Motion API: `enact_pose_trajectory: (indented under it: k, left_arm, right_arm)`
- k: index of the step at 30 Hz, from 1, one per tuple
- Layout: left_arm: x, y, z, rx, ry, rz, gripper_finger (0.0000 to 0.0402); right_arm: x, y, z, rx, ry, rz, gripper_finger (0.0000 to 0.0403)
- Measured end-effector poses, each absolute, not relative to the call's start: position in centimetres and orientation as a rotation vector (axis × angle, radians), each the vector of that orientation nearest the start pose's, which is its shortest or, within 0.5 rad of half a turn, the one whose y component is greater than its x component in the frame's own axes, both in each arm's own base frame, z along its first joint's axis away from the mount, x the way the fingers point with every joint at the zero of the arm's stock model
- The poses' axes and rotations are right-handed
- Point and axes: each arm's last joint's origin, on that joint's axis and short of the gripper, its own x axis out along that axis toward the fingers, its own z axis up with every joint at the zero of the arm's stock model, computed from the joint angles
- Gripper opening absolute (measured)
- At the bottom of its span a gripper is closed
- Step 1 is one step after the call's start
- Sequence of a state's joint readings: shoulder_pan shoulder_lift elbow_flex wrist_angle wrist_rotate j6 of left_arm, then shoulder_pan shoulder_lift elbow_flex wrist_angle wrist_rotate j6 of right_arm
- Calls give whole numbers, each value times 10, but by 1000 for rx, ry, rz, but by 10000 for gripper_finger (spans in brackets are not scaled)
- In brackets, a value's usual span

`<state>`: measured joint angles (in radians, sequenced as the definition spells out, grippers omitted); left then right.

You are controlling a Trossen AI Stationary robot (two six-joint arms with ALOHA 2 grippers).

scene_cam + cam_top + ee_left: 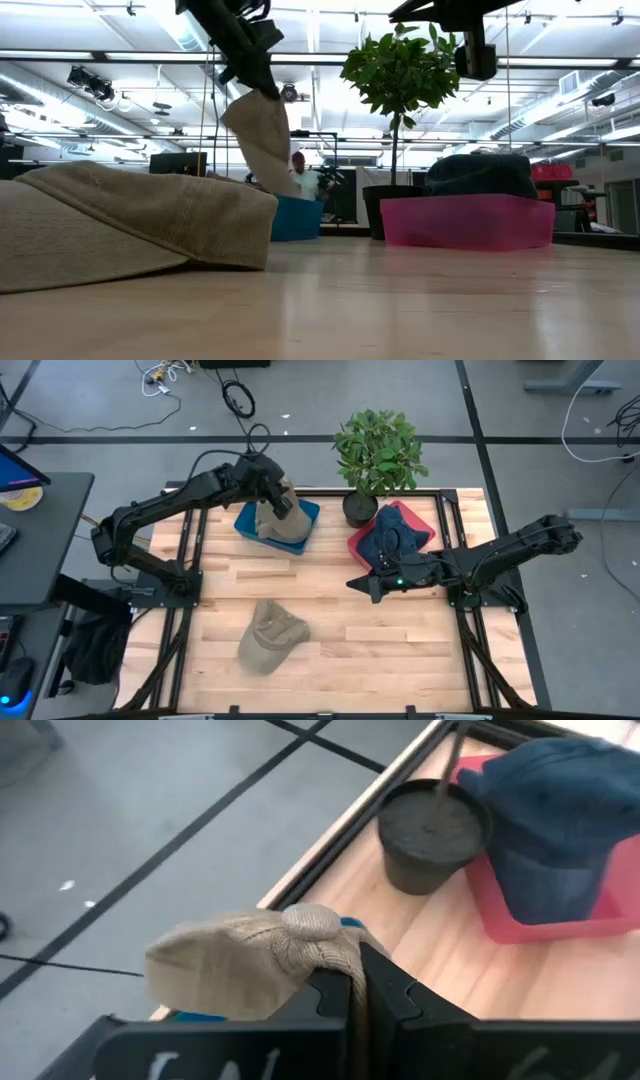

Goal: Pick & Place hat
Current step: Put the top brown cap into the blue bin

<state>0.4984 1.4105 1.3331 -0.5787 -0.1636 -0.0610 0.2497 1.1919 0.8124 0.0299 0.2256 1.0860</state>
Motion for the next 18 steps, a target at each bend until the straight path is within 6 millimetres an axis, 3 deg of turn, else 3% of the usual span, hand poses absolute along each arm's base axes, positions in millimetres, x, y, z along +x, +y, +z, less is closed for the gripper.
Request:
enact_pose_trajectory:
  k: [10,18]
  left_arm:
    - [267,152,343,-194,633,641,5]
    - [287,151,324,-182,691,614,5]
  right_arm:
    - [256,59,281,971,318,-156,2]
    - [256,59,281,964,324,-150,2]
